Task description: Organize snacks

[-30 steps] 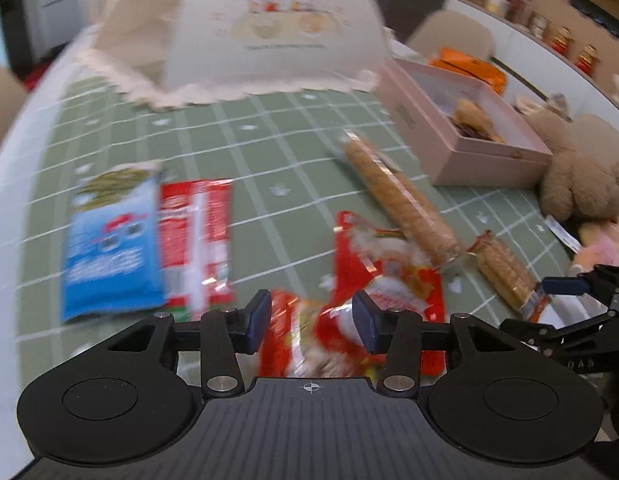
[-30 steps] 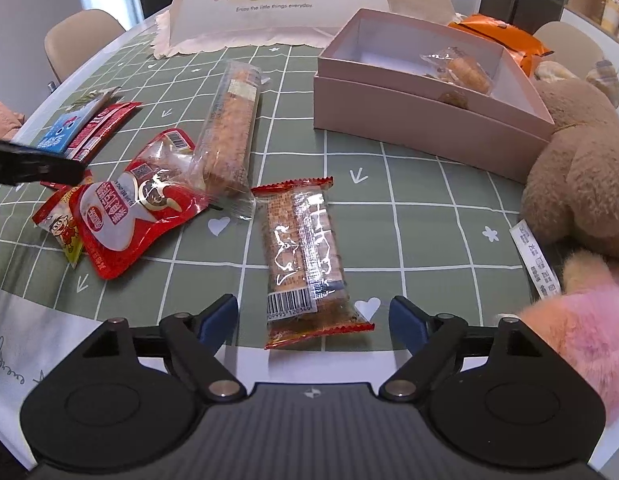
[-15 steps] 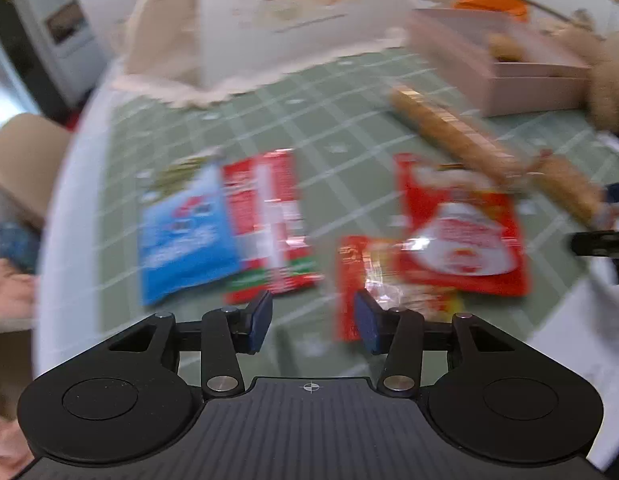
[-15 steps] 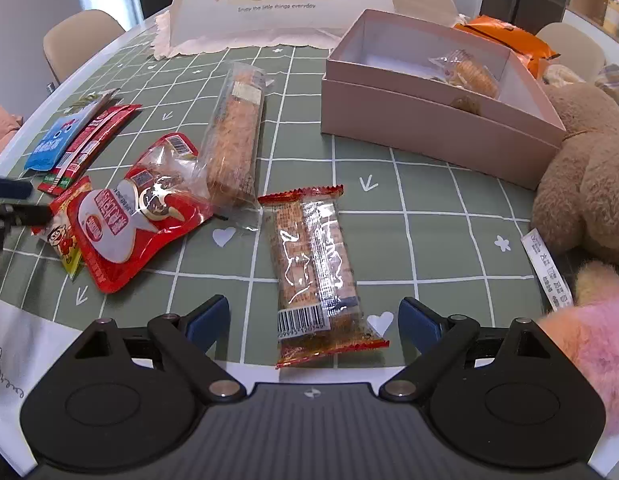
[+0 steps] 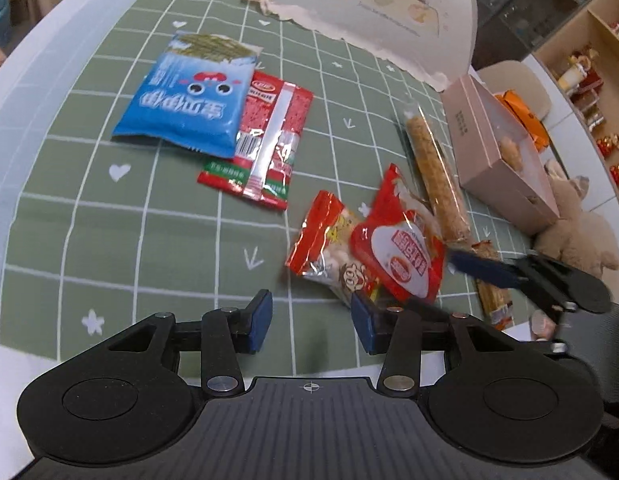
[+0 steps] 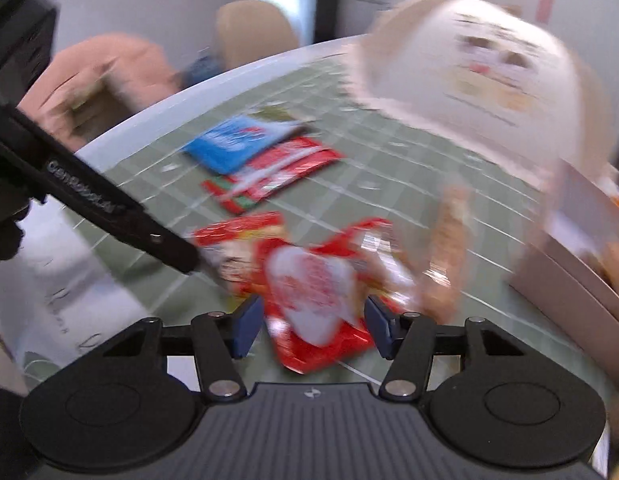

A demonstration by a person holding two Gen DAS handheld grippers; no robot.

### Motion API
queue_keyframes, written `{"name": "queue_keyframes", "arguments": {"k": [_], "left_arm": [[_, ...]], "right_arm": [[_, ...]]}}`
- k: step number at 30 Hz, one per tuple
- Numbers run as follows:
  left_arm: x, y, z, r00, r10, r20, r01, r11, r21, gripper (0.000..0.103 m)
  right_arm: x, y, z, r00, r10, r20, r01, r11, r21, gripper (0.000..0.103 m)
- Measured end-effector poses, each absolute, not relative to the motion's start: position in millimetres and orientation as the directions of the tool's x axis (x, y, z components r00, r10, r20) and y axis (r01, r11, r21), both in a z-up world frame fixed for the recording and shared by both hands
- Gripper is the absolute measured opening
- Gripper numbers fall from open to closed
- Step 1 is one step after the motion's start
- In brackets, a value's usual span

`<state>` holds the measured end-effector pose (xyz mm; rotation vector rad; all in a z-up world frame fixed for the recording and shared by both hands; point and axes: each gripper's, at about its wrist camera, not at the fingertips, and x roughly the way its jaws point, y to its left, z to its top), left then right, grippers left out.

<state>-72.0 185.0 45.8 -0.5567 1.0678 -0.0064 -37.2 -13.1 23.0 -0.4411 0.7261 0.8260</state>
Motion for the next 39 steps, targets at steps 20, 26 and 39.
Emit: {"name": "queue_keyframes", "arguments": {"k": [20, 26, 39], "left_arm": [[-110.0, 193.0, 41.4, 0.553, -0.287, -0.782, -0.292, 0.812, -0.505, 0.048], [-107.3, 193.4, 42.0, 0.561, -0.285, -0.777, -0.302, 0.803, -0.514, 0.048], [-41.0, 120.3, 39.7, 0.529, -0.144, -0.836, -0.094, 0.969, -0.227, 0.048]], "right_arm": [[0.4, 55.4, -1.9, 0.667, 0.380, -0.640, -0.721, 0.548, -0.425, 0.056], [-14.0, 31.9, 5.7, 0.485, 0.468, -0.739, -0.813, 0.553, -0.183, 0.059], [-8.5, -99.1, 12.9, 0.604, 0.273, -0.749, -0.438, 0.899, -0.026, 0.075]]}}
